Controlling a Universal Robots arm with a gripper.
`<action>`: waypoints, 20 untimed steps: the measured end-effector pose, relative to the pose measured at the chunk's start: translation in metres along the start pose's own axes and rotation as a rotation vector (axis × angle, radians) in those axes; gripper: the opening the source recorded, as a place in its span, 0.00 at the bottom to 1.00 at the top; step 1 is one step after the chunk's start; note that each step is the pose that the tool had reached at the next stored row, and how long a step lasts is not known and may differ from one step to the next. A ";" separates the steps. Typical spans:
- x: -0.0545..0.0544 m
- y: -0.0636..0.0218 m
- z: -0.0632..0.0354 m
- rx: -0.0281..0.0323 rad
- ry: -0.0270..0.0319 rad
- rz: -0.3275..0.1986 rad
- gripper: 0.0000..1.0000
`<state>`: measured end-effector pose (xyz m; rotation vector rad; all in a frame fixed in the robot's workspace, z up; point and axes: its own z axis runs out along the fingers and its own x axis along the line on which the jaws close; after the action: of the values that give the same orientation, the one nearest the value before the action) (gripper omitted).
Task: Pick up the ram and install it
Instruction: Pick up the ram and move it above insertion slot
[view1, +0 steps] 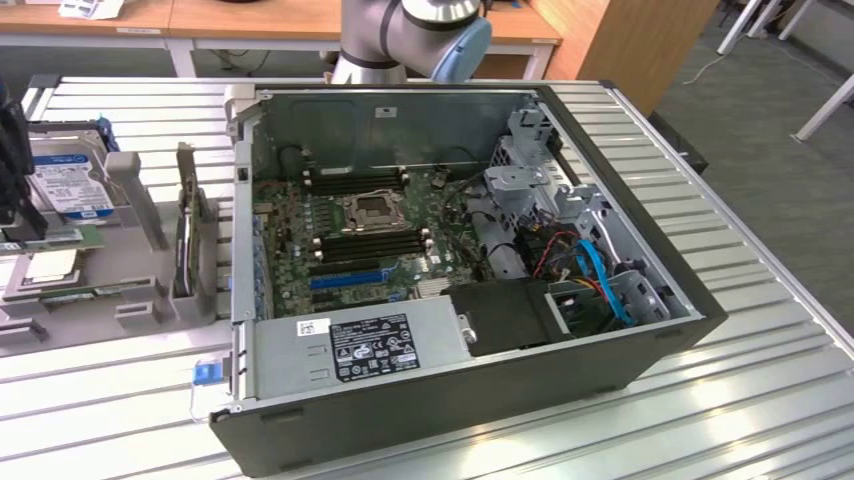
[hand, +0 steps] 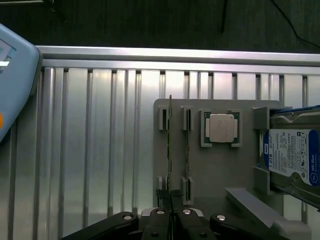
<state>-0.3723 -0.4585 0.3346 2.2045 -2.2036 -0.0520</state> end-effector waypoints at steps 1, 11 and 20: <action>0.000 0.0001 -0.0014 0.0000 0.0000 0.000 0.12; 0.000 0.0007 -0.0158 -0.0001 0.0000 0.000 0.12; 0.000 0.0012 -0.0285 0.0000 0.0000 0.000 0.12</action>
<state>-0.3724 -0.4583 0.3632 2.2044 -2.2036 -0.0520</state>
